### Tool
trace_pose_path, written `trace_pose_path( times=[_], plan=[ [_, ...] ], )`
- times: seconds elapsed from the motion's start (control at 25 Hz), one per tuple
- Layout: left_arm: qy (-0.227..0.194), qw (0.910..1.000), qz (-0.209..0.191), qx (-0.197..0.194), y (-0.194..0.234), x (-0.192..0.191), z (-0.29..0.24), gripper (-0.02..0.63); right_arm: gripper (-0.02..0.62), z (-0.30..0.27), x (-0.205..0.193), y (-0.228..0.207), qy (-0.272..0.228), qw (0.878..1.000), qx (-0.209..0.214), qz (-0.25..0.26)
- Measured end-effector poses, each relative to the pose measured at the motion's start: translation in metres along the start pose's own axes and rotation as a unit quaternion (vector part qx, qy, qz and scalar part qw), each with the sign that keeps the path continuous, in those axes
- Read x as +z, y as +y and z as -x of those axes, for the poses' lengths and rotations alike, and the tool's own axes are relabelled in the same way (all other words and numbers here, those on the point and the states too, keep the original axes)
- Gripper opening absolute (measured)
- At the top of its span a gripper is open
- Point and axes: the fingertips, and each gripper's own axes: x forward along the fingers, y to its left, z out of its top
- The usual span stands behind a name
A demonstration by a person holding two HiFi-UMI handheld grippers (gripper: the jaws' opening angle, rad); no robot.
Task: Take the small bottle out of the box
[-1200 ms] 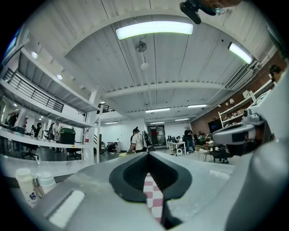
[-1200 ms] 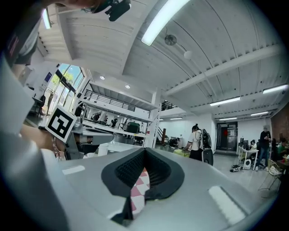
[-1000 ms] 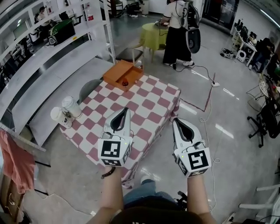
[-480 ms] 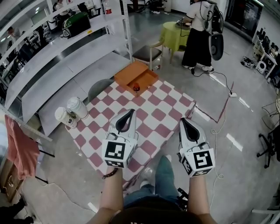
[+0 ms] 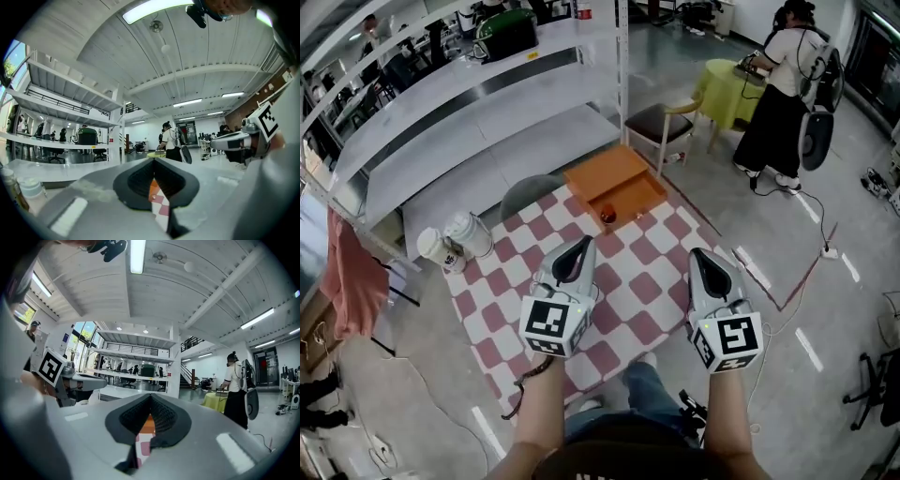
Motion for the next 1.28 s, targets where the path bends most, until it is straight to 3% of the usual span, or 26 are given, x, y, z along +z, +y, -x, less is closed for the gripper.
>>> trace_pose_path(
  times=[0.04, 0.12, 0.32, 0.52, 1.04, 1.28],
  plan=[
    [0.004, 1.0000, 0.003, 0.009, 0.004, -0.001, -0.008, -0.002, 0.002, -0.010, -0.002, -0.006, 0.001, 1.000, 0.009, -0.002],
    [0.016, 0.9996, 0.003, 0.024, 0.010, -0.007, -0.025, 0.082, 0.002, -0.028, -0.007, -0.015, 0.005, 1.000, 0.028, -0.005],
    [0.044, 0.9982, 0.000, 0.040, 0.020, -0.031, -0.061, 0.187, 0.002, -0.066, -0.020, -0.040, 0.019, 0.998, 0.062, -0.014],
    [0.065, 0.9970, 0.005, 0.042, 0.031, -0.057, -0.088, 0.187, 0.002, -0.097, -0.040, -0.056, 0.034, 0.996, 0.080, -0.023],
    [0.144, 0.9893, 0.023, -0.006, 0.052, -0.139, -0.153, 0.189, 0.002, -0.145, -0.105, -0.073, 0.094, 0.993, 0.042, -0.065],
    [0.174, 0.9846, 0.017, -0.003, 0.061, -0.178, -0.174, 0.187, 0.002, -0.160, -0.135, -0.075, 0.120, 0.990, 0.035, -0.071]
  ],
)
